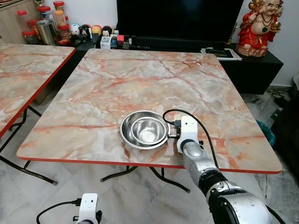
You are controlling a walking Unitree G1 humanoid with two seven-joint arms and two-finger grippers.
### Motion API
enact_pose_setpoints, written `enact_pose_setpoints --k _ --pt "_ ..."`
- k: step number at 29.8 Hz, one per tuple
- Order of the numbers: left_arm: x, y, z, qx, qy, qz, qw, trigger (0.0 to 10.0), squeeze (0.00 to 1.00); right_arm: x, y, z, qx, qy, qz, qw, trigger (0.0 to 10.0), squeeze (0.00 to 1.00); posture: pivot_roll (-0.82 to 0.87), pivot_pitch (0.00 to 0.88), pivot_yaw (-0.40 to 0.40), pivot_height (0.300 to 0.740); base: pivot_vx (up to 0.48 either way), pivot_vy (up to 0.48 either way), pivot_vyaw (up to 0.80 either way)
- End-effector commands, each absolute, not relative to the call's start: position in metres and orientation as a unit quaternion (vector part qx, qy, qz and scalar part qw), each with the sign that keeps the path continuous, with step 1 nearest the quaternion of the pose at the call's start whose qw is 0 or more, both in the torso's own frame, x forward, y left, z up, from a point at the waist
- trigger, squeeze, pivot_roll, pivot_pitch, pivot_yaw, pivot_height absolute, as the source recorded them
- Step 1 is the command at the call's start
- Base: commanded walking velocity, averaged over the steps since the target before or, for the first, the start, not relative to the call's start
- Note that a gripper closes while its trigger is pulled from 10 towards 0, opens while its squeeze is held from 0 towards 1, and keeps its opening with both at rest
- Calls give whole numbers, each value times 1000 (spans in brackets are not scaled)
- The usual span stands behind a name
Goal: Setting the table
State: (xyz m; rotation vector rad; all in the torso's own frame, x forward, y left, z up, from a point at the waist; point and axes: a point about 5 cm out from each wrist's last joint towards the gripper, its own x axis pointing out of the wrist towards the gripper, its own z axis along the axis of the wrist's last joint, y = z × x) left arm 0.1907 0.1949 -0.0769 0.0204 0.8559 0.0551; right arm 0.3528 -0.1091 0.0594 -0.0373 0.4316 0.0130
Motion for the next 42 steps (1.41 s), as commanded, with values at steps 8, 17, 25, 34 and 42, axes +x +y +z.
enact_pose_setpoints --k 8,17,25,34,42 --pt "188 195 -79 12 424 27 905 10000 0 354 -111 59 -8 227 0 974 10000 0 62 0 -55 740 0 0 0" --pt "188 194 -79 14 425 26 904 10000 0 353 -111 58 -6 230 1 973 10000 424 63 0 -57 740 0 0 0" --pt "188 194 -79 15 426 26 904 10000 0 352 -111 57 -6 232 1 973 10000 780 66 0 -57 740 0 0 0" --pt "189 194 -78 16 424 27 905 10000 0 352 -111 57 -5 229 -2 973 10000 984 68 0 -57 740 0 0 0" --pt "190 194 -78 15 425 26 905 10000 0 360 -112 72 19 181 -7 983 10000 0 59 0 -52 740 0 0 0"
